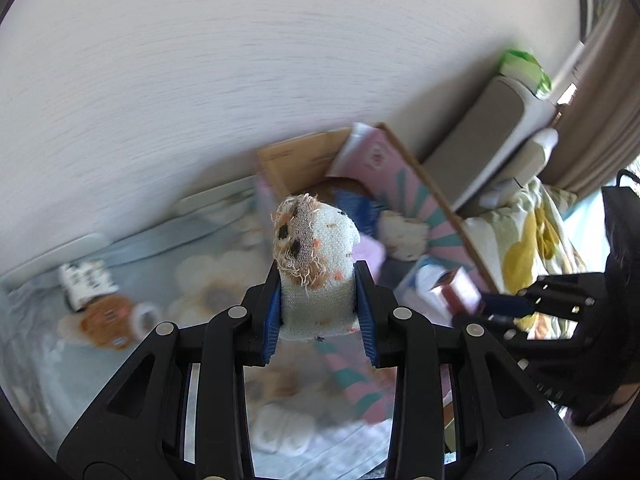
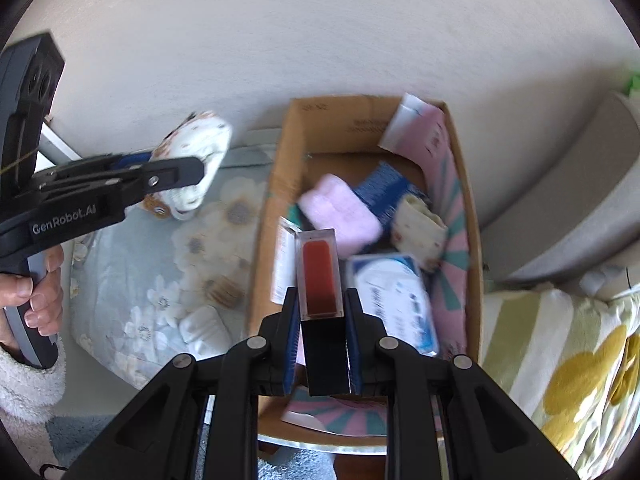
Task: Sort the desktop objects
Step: 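Lift the plush and lipstick and carry both toward the cardboard box, then open both tools to drop the plush and lipstick into the box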
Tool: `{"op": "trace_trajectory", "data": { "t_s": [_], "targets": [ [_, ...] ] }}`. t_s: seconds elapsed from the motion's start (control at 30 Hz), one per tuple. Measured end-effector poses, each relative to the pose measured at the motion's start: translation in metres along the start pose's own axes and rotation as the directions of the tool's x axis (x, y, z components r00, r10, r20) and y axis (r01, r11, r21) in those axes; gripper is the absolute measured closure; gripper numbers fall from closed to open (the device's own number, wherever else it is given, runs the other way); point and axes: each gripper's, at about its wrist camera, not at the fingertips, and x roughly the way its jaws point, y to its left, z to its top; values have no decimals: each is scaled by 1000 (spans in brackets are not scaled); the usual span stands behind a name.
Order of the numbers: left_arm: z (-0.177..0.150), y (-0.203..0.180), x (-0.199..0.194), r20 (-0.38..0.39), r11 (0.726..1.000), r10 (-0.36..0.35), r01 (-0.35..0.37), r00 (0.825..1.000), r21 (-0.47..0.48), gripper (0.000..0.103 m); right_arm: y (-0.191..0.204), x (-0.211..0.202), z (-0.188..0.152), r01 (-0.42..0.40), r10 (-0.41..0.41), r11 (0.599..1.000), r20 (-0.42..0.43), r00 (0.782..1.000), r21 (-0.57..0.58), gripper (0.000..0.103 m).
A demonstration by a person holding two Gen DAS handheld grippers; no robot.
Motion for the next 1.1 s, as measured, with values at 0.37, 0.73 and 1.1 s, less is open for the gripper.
{"op": "trace_trajectory", "data": {
  "t_s": [0.37, 0.73, 1.1],
  "targets": [
    [18, -48, 57, -58, 999, 6, -3, 998, 53, 73, -33, 14, -24, -78, 80, 996, -50, 996, 42, 84],
    [22, -41, 84, -118, 999, 49, -51, 992, -16, 18, -22, 30, -24, -76, 73, 997, -80, 994, -26, 57],
    [22, -20, 47, -40, 997, 38, -40, 998, -62, 4, -12, 16, -33, -116, 116, 993, -8, 993, -8, 45]
  ]
}}
